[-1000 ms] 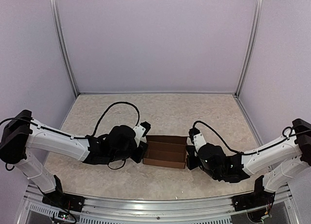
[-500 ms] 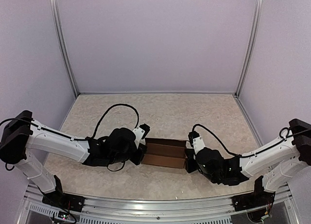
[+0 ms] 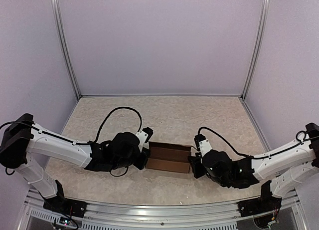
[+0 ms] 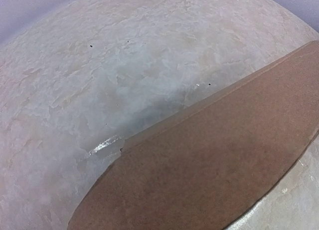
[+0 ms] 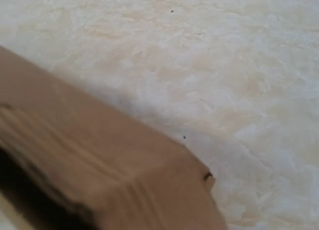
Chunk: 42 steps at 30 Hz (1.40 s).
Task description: Fold the paper box
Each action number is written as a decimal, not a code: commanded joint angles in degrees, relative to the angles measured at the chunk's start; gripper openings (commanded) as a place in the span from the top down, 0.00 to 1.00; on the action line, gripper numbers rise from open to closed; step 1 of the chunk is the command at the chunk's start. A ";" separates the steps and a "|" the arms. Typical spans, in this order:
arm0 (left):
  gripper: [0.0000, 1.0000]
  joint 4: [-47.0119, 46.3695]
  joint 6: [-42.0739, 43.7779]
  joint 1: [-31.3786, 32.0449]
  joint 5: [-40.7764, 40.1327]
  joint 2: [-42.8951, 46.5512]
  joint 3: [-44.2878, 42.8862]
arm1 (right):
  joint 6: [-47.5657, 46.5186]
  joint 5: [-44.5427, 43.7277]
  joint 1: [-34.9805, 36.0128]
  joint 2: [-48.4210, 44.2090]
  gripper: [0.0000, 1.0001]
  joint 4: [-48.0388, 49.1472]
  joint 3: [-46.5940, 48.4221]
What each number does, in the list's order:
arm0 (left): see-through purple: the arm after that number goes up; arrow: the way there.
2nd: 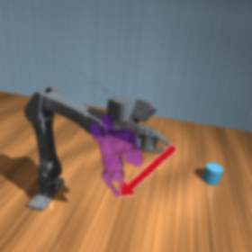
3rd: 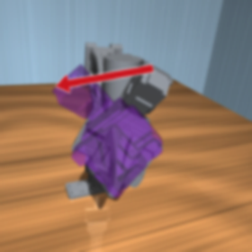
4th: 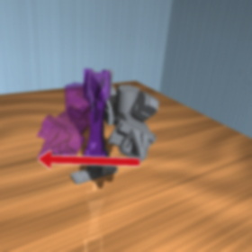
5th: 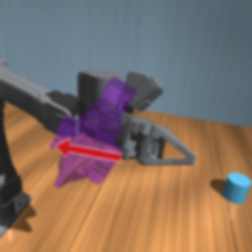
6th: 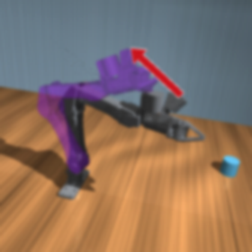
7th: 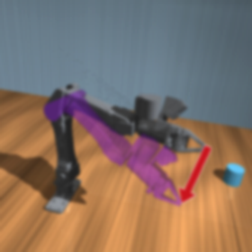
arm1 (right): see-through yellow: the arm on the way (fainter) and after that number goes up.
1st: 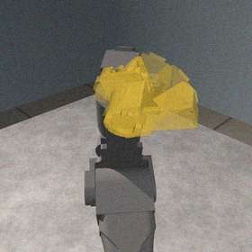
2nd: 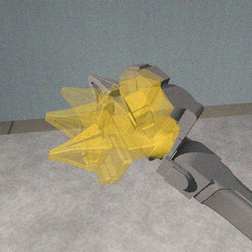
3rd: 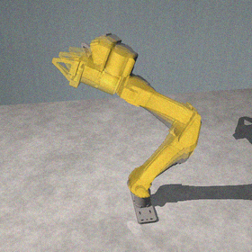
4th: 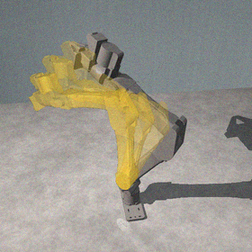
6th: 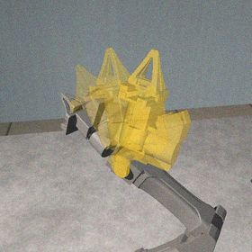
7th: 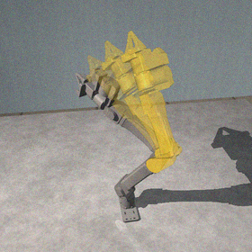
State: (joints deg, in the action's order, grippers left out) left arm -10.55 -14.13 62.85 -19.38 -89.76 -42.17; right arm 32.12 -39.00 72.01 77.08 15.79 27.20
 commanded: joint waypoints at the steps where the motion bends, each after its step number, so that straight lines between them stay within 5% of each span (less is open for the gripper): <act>1: 1.00 4.50 -1.33 0.43 -0.93 -2.10 -0.64 | -0.96 4.35 0.61 -6.12 0.58 -7.04 0.40; 10: 1.00 0.44 -1.75 0.43 -2.80 -7.01 -3.51 | -9.34 17.59 0.59 -20.66 0.41 -16.19 0.20; 17: 1.00 -2.59 -2.10 0.35 -4.20 -11.95 -5.98 | -12.82 11.22 -0.05 -24.85 0.38 -22.99 4.30; 31: 1.00 -14.96 -0.11 0.65 -8.22 -17.14 -6.37 | -14.94 18.95 -13.23 -11.46 0.57 -18.20 17.62; 37: 1.00 -14.79 0.14 1.02 -8.96 -17.25 -6.51 | -10.18 18.94 -14.87 -2.65 0.77 -16.86 21.87; 42: 0.86 -14.37 0.33 1.30 -9.16 -17.42 -6.52 | -7.15 18.38 -14.97 3.28 0.90 -12.86 22.83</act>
State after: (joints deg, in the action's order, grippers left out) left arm -25.58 -14.26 63.46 -27.70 -105.93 -48.27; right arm 21.65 -20.51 57.49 77.01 -0.64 48.18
